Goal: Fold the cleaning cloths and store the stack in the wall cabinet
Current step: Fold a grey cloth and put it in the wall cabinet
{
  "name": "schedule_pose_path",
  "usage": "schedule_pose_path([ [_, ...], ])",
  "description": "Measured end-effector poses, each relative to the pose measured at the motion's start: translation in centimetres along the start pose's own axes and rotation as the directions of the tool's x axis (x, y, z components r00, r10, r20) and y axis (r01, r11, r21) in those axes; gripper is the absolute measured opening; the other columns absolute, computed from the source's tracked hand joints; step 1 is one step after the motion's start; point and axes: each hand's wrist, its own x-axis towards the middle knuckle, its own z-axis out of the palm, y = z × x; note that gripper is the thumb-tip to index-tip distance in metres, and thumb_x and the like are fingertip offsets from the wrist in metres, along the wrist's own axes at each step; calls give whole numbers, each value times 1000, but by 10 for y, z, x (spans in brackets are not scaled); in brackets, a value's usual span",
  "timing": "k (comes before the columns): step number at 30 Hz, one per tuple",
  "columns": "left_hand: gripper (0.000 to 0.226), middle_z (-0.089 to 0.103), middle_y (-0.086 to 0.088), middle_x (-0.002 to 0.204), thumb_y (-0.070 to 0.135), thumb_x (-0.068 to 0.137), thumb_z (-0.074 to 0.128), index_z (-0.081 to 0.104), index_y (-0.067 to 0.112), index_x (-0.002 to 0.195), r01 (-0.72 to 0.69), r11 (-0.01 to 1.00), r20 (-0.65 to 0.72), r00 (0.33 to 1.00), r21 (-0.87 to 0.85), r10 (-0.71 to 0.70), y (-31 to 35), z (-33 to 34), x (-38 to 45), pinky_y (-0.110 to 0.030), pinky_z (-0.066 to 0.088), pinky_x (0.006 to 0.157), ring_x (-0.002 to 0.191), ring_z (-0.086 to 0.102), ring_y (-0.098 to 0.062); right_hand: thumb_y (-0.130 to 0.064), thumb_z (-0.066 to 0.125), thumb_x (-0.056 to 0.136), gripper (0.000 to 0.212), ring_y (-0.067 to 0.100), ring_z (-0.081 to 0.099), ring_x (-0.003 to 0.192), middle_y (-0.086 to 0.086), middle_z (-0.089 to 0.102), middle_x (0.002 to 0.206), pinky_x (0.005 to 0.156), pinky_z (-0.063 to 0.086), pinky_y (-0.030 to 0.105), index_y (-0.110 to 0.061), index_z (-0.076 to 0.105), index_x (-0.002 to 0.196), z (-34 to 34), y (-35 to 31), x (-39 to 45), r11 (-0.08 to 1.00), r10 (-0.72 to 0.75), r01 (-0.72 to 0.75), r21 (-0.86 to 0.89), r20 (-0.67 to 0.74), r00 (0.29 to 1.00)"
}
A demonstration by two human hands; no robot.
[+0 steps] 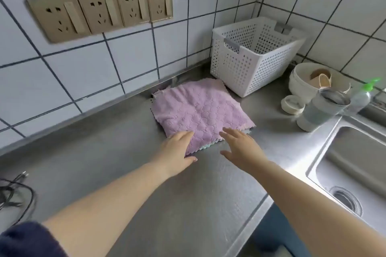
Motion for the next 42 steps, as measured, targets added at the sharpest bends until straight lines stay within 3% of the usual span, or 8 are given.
schedule_pose_path([
  [9,73,31,4,148,36,82,66,30,23,144,90,996,-39,995,-27,-91,-12,43,54,-29,25,110,137,29,-16,-22,70,80,42,22,52,122,-5,56,133,99,43,33,-22,62,121,27,27,67,968,-242,247,50,-94,966],
  [15,58,50,2,131,27,76,68,51,22,131,88,996,-146,986,17,-84,-19,62,63,-33,38,102,122,48,-20,-27,66,75,15,22,68,87,-6,71,100,60,58,38,-22,74,87,45,35,79,935,-321,350,58,-282,904],
  [19,37,63,2,122,13,80,61,65,18,117,62,991,-242,966,-118,-90,-23,59,65,-26,41,96,112,58,-19,-31,82,65,29,23,67,92,-4,69,103,68,58,34,-20,73,91,49,40,81,927,-362,374,22,-203,910],
  [23,31,60,4,129,21,93,48,64,18,120,94,968,-154,979,-232,-132,-32,51,67,-27,41,100,119,54,-15,-29,63,86,16,26,64,97,-3,69,107,68,57,40,-19,73,95,44,33,87,952,-260,286,106,-209,943],
  [26,31,68,-4,114,24,95,44,63,17,118,163,947,-137,969,-278,-207,-34,44,65,-28,46,83,104,61,-24,-24,59,90,18,25,60,99,-2,67,108,68,54,37,-19,69,103,39,32,90,967,-217,238,88,-200,955],
  [36,23,72,-11,99,14,92,55,68,9,110,127,931,-323,915,-343,-243,-42,1,49,-25,40,72,93,66,-27,-12,56,90,17,27,62,84,3,72,91,77,38,32,-16,70,98,2,49,95,1000,-11,14,4,-349,937],
  [40,18,73,-5,95,19,90,59,71,14,103,109,933,-334,914,-343,-230,-57,-26,27,-27,46,72,89,66,-23,-14,57,92,12,25,65,84,2,72,91,100,40,36,-14,68,98,-16,36,79,993,-102,114,12,-370,923],
  [42,18,74,-4,90,24,89,60,72,14,98,100,943,-312,928,-318,-203,-64,-39,4,-30,48,72,84,66,-23,-17,57,93,12,25,63,84,1,70,92,79,44,29,-13,67,99,-23,22,60,986,-145,165,32,-338,930],
])
